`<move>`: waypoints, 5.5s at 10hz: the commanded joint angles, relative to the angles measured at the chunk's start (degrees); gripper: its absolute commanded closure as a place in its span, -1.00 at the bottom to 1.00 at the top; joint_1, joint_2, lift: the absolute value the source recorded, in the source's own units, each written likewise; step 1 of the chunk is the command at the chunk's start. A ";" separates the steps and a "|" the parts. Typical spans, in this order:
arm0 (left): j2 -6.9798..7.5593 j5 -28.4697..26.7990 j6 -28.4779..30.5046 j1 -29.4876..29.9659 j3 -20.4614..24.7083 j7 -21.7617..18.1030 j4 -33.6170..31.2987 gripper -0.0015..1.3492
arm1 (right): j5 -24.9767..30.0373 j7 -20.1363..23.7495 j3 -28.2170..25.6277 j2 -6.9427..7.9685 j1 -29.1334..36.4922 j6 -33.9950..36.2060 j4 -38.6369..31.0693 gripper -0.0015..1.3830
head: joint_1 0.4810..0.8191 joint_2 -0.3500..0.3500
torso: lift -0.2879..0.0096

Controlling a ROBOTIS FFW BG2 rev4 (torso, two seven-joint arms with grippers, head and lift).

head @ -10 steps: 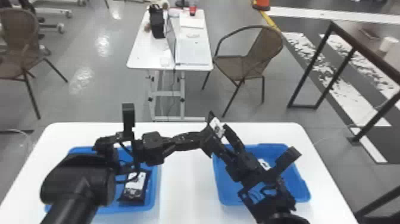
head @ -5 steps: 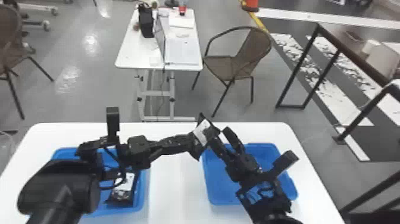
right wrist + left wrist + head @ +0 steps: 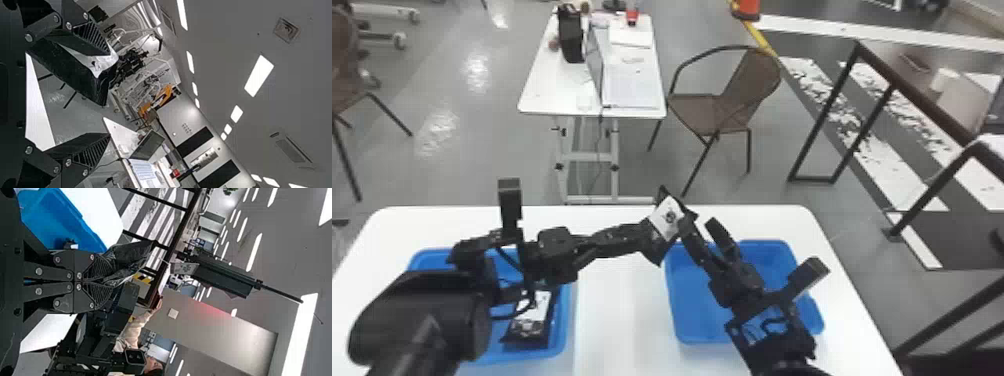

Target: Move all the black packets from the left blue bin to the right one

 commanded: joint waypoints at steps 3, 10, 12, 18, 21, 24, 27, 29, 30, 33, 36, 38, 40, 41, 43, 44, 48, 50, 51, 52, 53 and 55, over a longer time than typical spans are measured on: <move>-0.44 0.66 0.25 -0.31 -0.88 0.18 0.44 0.73 | -4.29 1.22 3.55 0.00 -2.03 0.55 1.34 -0.54 | 0.27 -0.50 | 0.94; -0.36 0.83 0.87 1.36 2.20 3.43 0.97 0.61 | -7.28 3.94 4.42 0.53 -2.03 3.19 1.42 0.85 | 0.27 -0.36 | 0.94; -0.27 2.33 1.22 4.97 5.98 9.06 -1.58 -0.50 | -6.40 3.94 1.61 0.44 -2.03 2.66 2.48 0.85 | 0.27 -0.32 | 0.94; 1.84 9.36 -1.68 17.27 19.25 26.37 -21.79 -1.00 | 1.95 3.86 -6.12 -4.57 -8.18 6.00 21.02 0.85 | 0.27 -0.14 | 0.94; 1.75 8.83 -4.67 18.41 21.62 30.41 -26.89 -0.37 | 13.11 3.86 -13.07 -4.83 -13.54 9.96 29.29 0.55 | 0.27 -0.05 | 0.94; 0.70 7.07 -3.70 20.08 22.76 31.47 -26.89 -0.35 | 16.45 -3.35 -15.53 -2.99 -10.56 5.91 22.52 -0.94 | 0.27 -0.12 | 0.94; 0.52 3.82 -3.00 21.49 24.08 31.47 -26.72 -0.35 | 19.79 -8.10 -15.70 1.15 -1.15 -0.94 5.29 -0.72 | 0.27 -0.15 | 0.94; 0.44 1.01 -2.30 21.93 23.99 31.38 -25.92 -0.36 | 26.74 -9.94 -15.26 2.78 4.83 -1.82 -6.31 -0.72 | 0.27 -0.11 | 0.94; 0.35 -1.19 -1.51 21.93 23.64 31.38 -25.13 -0.36 | 30.34 -10.03 -15.26 2.78 7.20 -1.91 -10.88 -0.72 | 0.27 -0.08 | 0.94; -1.06 -6.11 2.36 21.58 23.73 32.08 -20.56 -0.32 | 33.24 -10.21 -13.77 2.78 12.47 -2.26 -16.33 -0.72 | 0.27 -0.05 | 0.94; -1.15 -6.20 12.38 20.79 22.50 32.87 -17.75 -0.31 | 33.68 -11.26 -13.07 2.78 15.02 -1.56 -19.84 -0.72 | 0.27 -0.04 | 0.94; -0.88 -6.90 20.29 19.03 21.53 34.10 -17.75 -0.31 | 32.89 -11.26 -12.71 2.78 14.67 -1.38 -19.41 -0.72 | 0.27 -0.07 | 0.94; 1.05 -6.90 31.54 14.63 19.86 34.63 -14.06 -0.32 | 31.83 -11.26 -12.45 2.78 14.32 -1.38 -18.70 -0.72 | 0.27 -0.10 | 0.94; 2.81 -5.50 31.45 12.79 17.67 34.72 -10.89 -0.31 | 31.39 -11.17 -12.45 2.78 14.05 -1.21 -18.44 -0.72 | 0.27 -0.11 | 0.94; 4.04 -3.56 30.22 8.92 15.73 34.54 -3.86 -0.31 | 30.69 -11.17 -12.27 2.78 13.61 -1.03 -17.74 -0.72 | 0.27 -0.14 | 0.94; 4.57 -3.04 30.22 6.55 14.77 33.58 0.27 -0.31 | 30.25 -11.17 -12.27 2.78 13.44 -1.03 -17.47 -0.72 | 0.27 -0.15 | 0.94; 5.62 -2.07 23.72 0.22 12.04 30.24 14.24 -0.01 | 29.11 -11.17 -11.92 2.78 12.74 -0.94 -16.42 -0.72 | 0.27 -0.20 | 0.94; 5.62 -1.81 20.99 0.13 12.22 28.92 14.86 0.27 | 28.32 -11.17 -11.66 2.78 12.65 -0.85 -15.89 -0.72 | 0.27 -0.21 | 0.94; 5.62 -1.19 20.12 0.31 12.48 28.30 14.94 0.58 | 27.79 -11.17 -11.40 2.78 12.65 -0.77 -15.63 -0.72 | 0.27 -0.21 | 0.94; 5.62 -0.14 16.42 1.01 12.48 27.34 14.94 0.80 | 27.70 -11.17 -11.40 2.78 12.65 -0.59 -15.63 -0.72 | 0.27 -0.21 | 0.94; 5.62 1.18 12.91 1.80 12.57 25.05 14.86 0.80 | 27.44 -11.17 -11.31 2.78 12.65 -0.50 -15.63 -0.72 | 0.27 -0.21 | 0.94; 5.71 3.64 11.06 5.14 12.83 18.37 10.02 0.80 | 26.74 -11.17 -11.13 2.78 12.82 -0.33 -15.63 -0.72 | 0.27 -0.24 | 0.94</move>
